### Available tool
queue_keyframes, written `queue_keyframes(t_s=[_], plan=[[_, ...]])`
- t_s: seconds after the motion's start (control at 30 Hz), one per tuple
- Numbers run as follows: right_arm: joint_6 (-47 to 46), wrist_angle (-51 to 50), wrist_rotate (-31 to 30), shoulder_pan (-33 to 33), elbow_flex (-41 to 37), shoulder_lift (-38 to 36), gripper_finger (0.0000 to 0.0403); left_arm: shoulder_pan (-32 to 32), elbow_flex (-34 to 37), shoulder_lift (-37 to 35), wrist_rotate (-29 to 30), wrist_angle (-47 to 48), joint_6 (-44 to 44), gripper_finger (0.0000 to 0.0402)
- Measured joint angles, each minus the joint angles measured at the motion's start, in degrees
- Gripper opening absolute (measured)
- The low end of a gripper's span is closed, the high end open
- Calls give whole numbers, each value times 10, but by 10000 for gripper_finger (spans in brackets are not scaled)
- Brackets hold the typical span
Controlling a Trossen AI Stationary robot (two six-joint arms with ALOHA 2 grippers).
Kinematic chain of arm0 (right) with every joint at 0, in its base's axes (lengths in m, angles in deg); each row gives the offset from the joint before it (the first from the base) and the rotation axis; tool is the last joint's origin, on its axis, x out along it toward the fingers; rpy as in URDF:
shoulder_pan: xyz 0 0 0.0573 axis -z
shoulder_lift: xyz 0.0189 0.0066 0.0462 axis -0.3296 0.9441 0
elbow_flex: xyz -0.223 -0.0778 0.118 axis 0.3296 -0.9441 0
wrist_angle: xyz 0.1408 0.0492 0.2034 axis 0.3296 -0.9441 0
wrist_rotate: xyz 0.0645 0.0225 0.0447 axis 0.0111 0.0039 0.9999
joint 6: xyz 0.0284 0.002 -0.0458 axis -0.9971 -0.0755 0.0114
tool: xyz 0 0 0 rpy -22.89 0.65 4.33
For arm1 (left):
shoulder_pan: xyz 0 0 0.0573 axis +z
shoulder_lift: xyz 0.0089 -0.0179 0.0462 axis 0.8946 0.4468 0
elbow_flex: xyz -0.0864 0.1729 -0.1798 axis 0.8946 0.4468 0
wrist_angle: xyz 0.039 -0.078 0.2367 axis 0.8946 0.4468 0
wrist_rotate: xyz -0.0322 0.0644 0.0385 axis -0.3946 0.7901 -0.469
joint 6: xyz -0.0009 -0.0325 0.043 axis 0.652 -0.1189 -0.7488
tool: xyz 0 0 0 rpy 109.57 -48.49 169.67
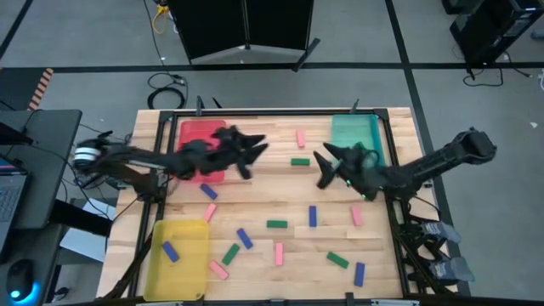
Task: Sort blocks
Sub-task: Put the pink block into the red bin
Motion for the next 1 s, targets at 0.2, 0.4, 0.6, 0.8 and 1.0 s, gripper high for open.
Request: queue_keyframes(t_s=[0.2, 0.4, 0.6, 0.8, 1.0], plan=[[-159, -232, 132, 126, 76, 45, 240, -35, 64, -122, 24, 18, -20, 186], [-164, -347, 199, 186, 199, 172, 239, -63, 99, -211, 47, 71, -21, 186], [-207, -494, 244, 244, 307, 295, 250, -98, 111, -268, 95, 131, -23, 186], [-219, -543, 289, 285, 360, 380, 283, -128, 112, -289, 119, 151, -40, 186], [-249, -594, 321, 329, 386, 425, 334, -145, 112, -307, 127, 167, -45, 186]])
